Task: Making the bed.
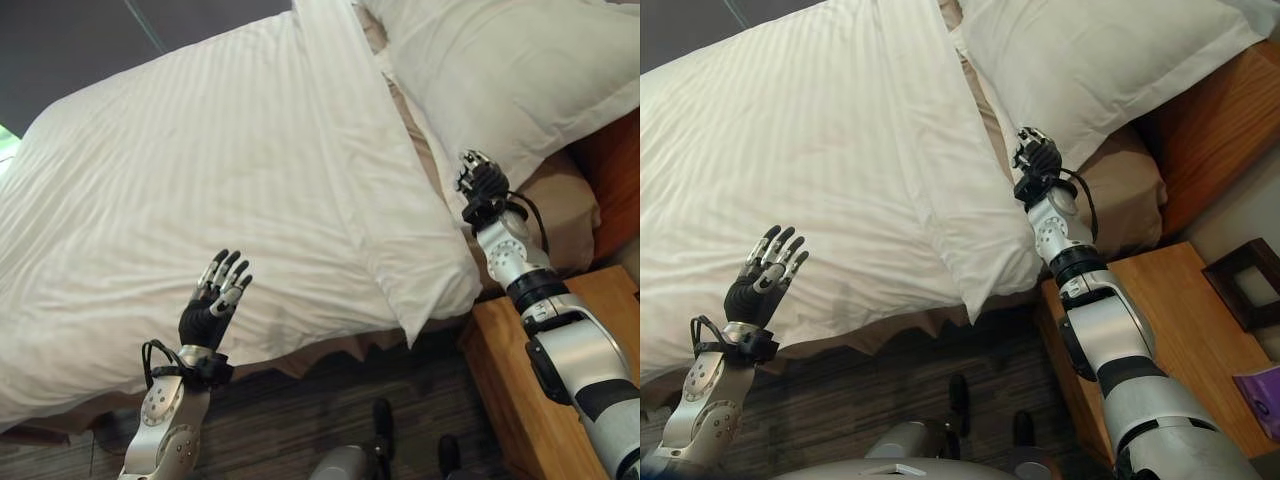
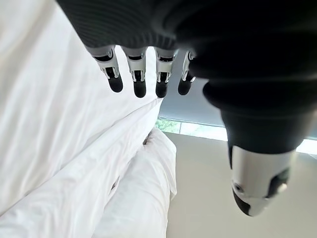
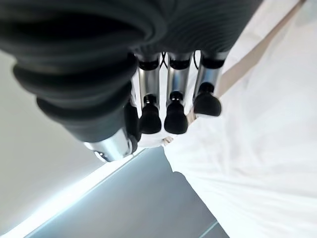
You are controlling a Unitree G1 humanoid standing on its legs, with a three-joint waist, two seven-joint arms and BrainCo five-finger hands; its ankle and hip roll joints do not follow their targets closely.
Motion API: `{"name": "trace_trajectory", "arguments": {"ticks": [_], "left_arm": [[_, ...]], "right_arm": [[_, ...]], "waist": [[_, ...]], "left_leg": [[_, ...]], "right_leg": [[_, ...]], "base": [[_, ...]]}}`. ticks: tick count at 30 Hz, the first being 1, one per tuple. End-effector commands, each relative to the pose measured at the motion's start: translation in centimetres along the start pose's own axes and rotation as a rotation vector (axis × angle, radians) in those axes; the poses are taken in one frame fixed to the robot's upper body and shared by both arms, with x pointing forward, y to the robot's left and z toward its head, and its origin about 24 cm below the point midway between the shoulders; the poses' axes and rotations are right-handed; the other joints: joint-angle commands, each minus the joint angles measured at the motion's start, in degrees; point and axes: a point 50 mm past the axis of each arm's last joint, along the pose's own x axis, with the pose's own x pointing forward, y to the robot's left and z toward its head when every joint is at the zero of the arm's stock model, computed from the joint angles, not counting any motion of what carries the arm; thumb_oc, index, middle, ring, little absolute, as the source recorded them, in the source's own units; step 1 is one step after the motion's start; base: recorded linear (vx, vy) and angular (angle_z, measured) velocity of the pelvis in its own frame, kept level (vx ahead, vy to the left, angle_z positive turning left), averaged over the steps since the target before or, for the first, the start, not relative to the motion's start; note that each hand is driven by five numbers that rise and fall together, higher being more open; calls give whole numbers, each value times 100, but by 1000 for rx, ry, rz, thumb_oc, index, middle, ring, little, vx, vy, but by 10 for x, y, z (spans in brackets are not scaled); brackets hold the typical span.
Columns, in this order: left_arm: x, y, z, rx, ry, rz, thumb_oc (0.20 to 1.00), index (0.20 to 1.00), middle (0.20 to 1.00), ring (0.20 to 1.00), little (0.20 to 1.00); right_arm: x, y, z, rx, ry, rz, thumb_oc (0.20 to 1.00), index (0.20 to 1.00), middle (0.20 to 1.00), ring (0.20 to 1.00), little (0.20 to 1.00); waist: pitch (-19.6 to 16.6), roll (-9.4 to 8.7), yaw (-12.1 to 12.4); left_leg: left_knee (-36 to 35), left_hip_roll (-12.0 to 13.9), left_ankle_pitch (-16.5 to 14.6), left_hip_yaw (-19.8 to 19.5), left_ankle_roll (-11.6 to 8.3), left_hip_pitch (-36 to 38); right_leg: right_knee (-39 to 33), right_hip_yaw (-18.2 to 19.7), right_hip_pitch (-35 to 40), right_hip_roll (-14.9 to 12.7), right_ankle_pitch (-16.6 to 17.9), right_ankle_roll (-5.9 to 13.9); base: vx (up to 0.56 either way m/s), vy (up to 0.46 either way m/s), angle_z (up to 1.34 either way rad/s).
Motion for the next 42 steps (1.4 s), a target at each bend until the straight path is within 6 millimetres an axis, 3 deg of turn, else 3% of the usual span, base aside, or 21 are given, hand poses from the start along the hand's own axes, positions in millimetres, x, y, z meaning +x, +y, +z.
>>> {"name": "trace_trajectory", "arguments": {"ticks": [1,7,15,17,22,24,27,29,30,31,32,33,36,37,38,39,40,42], "left_arm": [[24,-5,24,46,-140,-40,1000,1000,1000,1000,1000],[24,-7,19,41,-122,-36,1000,1000,1000,1000,1000],[26,-9,18,44,-121,-47,1000,1000,1000,1000,1000],[30,-10,21,50,-143,-48,1000,1000,1000,1000,1000],[29,-16,4,10,-95,-42,1000,1000,1000,1000,1000],[29,-21,-5,-7,-66,-50,1000,1000,1000,1000,1000],[31,-31,-7,-17,-62,-79,1000,1000,1000,1000,1000],[32,-35,-6,-24,-71,-88,1000,1000,1000,1000,1000],[29,-32,-6,-20,-78,-66,1000,1000,1000,1000,1000],[29,-32,-6,-20,-75,-65,1000,1000,1000,1000,1000],[26,-30,-9,-22,-75,-45,1000,1000,1000,1000,1000],[26,-29,-9,-22,-75,-44,1000,1000,1000,1000,1000],[24,-24,-10,-28,-85,-10,1000,1000,1000,1000,1000],[22,-22,-10,-30,-95,1,1000,1000,1000,1000,1000],[22,-22,-11,-30,-94,1,1000,1000,1000,1000,1000],[21,-20,-10,-30,-97,5,1000,1000,1000,1000,1000],[19,-15,-11,-34,-100,29,1000,1000,1000,1000,1000],[18,-13,-12,-36,-99,42,1000,1000,1000,1000,1000]], "right_arm": [[12,60,32,-59,-98,173,200,200,200,200,200],[10,67,14,-41,-49,181,200,200,200,200,200],[13,45,1,-77,22,69,200,200,200,200,200],[18,33,27,-85,-43,8,200,200,200,200,200],[21,22,43,-81,-75,-57,200,200,200,200,200],[19,16,32,-83,-45,-74,200,200,200,200,200],[8,3,-8,-83,63,-99,200,200,200,200,200],[-10,-14,-54,-54,186,-145,200,200,200,200,200],[-38,-26,-104,-42,316,-169,200,200,200,200,200],[-38,-27,-106,-42,319,-169,200,200,200,200,200],[-78,-56,-149,-20,454,-246,200,200,200,200,200],[-78,-56,-149,-21,455,-245,200,200,200,200,200],[-133,-98,-187,-15,595,-370,200,200,200,200,200],[-177,-129,-203,-10,680,-463,200,200,200,200,200],[-178,-130,-203,-10,681,-464,200,200,200,200,200],[-192,-139,-207,-7,698,-492,200,200,200,200,200],[-222,-161,-208,0,721,-563,200,200,200,200,200],[-232,-170,-206,8,713,-594,200,200,200,200,200]], "waist": [[118,-298,78],[188,-280,99],[298,-107,237],[455,44,249],[641,212,308],[691,258,267],[760,281,145],[800,303,45],[819,284,-67],[809,283,-75],[842,252,-218],[834,250,-217],[832,162,-392],[831,90,-542],[826,93,-545],[822,59,-595],[791,-23,-700],[768,-64,-751]], "left_leg": [[34,204,-155,167,-458,358],[34,190,-147,135,-455,308],[34,131,-85,60,-456,103],[34,75,-34,47,-464,-109],[34,44,46,146,-480,-413],[34,49,42,212,-491,-475],[34,57,21,266,-499,-439],[34,51,-5,296,-496,-398],[34,54,-42,319,-493,-349],[34,53,-44,318,-493,-342],[34,44,-106,322,-485,-263],[34,49,-84,326,-489,-281],[34,46,-122,329,-482,-233],[34,50,-141,327,-479,-174],[34,49,-143,324,-479,-170],[34,52,-145,324,-481,-150],[34,55,-165,327,-481,-95],[34,60,-178,326,-479,-63]], "right_leg": [[-2,192,-606,-265,479,177],[-2,162,-646,-272,476,167],[-2,109,-850,-318,536,185],[-2,154,-1095,-355,616,204],[-2,270,-1470,-372,733,253],[-2,330,-1555,-365,757,276],[-2,396,-1536,-366,758,271],[-2,428,-1511,-361,753,257],[-2,444,-1477,-356,743,247],[-2,443,-1470,-357,739,248],[-2,434,-1397,-370,691,252],[-2,438,-1417,-365,712,247],[-2,432,-1389,-369,678,247],[-2,430,-1346,-373,663,247],[-2,426,-1340,-374,659,247],[-2,427,-1325,-376,659,249],[-2,415,-1276,-369,641,245],[-2,416,-1251,-368,632,242]], "base": [[0,0,0],[-5,2,0],[-5,1,0],[-111,18,8],[-58,17,2],[-16,41,-23],[12,32,-15],[25,36,-8],[0,0,0],[39,27,-3],[15,9,-8],[21,10,-9],[5,-3,0],[14,4,4],[18,2,5],[13,-16,3],[0,0,0],[6,-11,-3]]}}
